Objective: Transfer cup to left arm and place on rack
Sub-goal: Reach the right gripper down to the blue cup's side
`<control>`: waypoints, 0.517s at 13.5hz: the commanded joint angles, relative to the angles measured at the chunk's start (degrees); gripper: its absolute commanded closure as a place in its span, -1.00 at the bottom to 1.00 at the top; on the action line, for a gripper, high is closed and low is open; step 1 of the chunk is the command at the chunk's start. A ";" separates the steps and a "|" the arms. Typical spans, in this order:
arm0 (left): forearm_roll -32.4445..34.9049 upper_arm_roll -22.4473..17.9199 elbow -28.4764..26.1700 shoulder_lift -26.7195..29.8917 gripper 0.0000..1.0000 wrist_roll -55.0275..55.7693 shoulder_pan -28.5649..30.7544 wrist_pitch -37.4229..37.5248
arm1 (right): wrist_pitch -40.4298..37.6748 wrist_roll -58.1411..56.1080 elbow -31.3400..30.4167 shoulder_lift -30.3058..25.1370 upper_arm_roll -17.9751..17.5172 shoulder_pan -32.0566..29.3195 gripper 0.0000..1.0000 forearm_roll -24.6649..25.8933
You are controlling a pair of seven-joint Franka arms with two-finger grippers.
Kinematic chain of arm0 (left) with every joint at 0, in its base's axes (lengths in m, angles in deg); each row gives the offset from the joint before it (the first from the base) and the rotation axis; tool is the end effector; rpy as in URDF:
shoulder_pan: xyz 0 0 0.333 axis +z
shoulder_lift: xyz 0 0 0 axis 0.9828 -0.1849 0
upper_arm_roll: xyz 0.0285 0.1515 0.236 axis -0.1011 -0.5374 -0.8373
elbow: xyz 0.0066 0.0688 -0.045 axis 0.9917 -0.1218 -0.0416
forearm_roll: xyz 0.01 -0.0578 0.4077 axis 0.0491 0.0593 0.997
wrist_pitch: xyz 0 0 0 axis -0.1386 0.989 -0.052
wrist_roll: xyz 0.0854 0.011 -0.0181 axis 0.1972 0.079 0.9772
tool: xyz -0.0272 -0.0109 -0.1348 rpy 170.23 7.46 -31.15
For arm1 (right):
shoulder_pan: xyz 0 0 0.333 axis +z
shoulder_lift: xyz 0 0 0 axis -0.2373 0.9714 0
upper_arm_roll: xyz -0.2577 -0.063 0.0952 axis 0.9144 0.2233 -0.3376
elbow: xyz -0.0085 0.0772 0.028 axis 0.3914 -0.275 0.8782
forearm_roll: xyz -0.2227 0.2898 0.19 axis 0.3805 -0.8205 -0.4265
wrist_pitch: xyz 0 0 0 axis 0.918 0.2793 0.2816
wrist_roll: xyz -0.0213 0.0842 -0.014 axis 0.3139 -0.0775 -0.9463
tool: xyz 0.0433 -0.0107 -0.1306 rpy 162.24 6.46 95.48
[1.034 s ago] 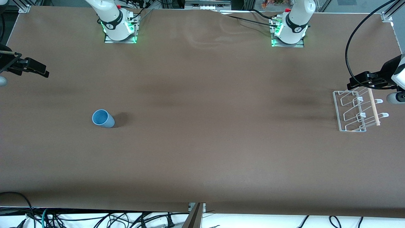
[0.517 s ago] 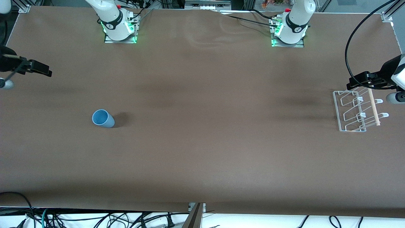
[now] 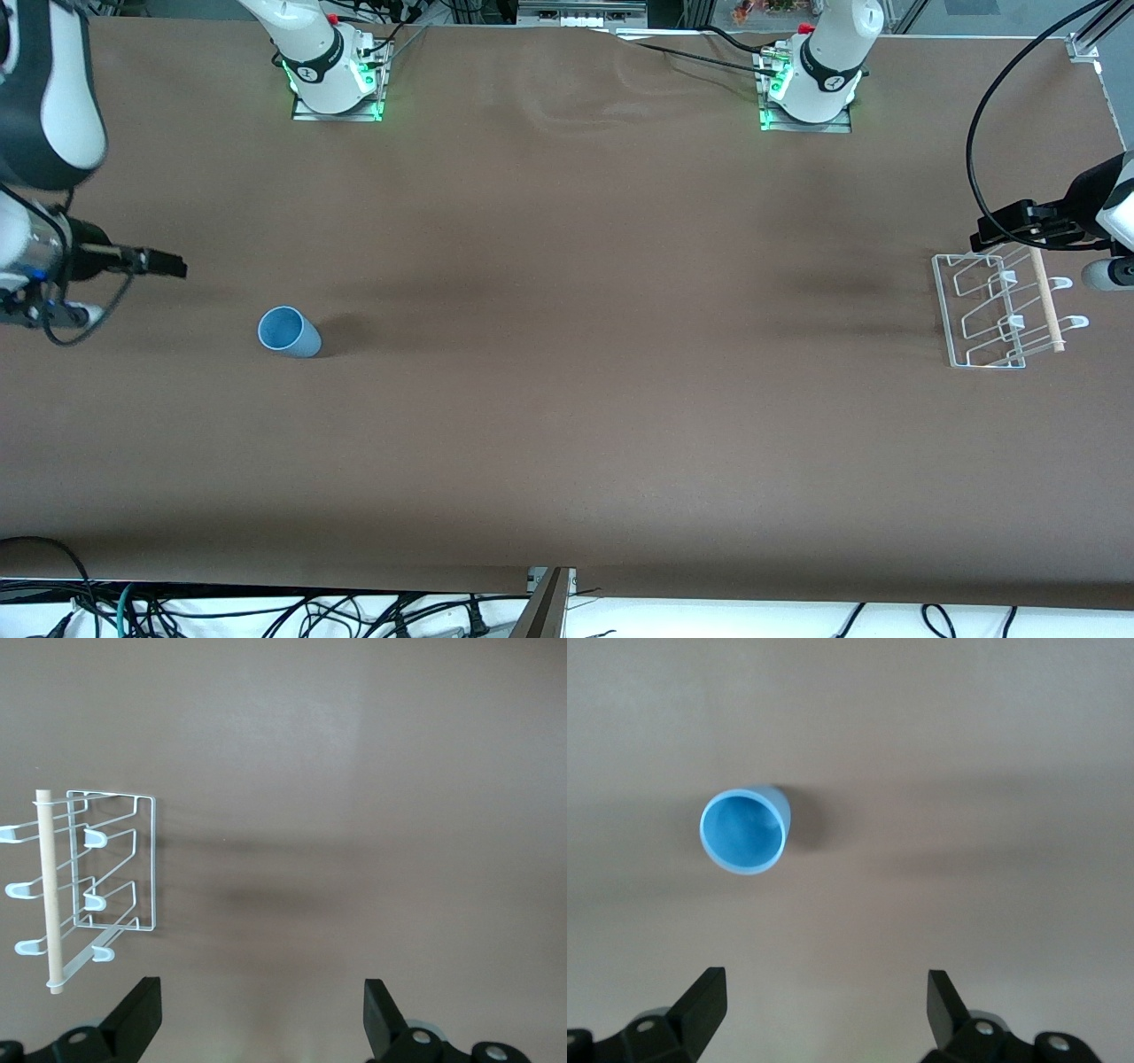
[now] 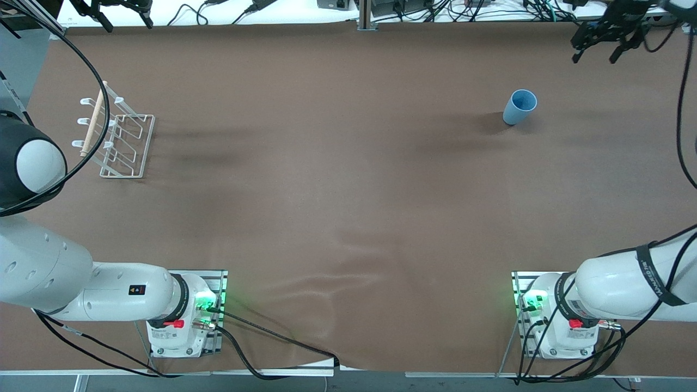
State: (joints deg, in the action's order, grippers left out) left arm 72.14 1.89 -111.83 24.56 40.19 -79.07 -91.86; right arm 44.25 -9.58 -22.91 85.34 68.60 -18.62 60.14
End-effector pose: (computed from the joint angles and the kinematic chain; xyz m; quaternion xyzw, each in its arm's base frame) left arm 0.5968 0.0192 0.5259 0.9966 0.0401 -0.0682 0.0238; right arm 0.6164 -0.0544 0.3703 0.9942 -0.0308 -0.1023 0.0128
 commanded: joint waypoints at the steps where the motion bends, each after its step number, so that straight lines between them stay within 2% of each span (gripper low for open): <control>1: -1.87 0.19 0.21 -0.64 -1.00 0.46 0.52 0.08 | 7.28 0.44 -1.66 3.02 -0.49 0.14 -1.00 0.07; 5: -2.57 0.45 0.12 -1.61 -1.00 -0.07 0.08 -0.19 | 12.67 2.45 -2.45 8.21 -0.49 1.20 -1.00 -0.20; 7: -4.94 0.45 0.03 -1.87 -1.00 -3.91 0.51 -0.10 | 16.78 2.46 -5.77 8.39 -0.49 1.29 -1.00 -0.37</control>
State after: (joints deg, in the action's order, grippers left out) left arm 69.38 2.20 -111.96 22.74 39.47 -79.12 -91.94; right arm 57.36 -8.06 -25.20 94.51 68.19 -17.36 60.10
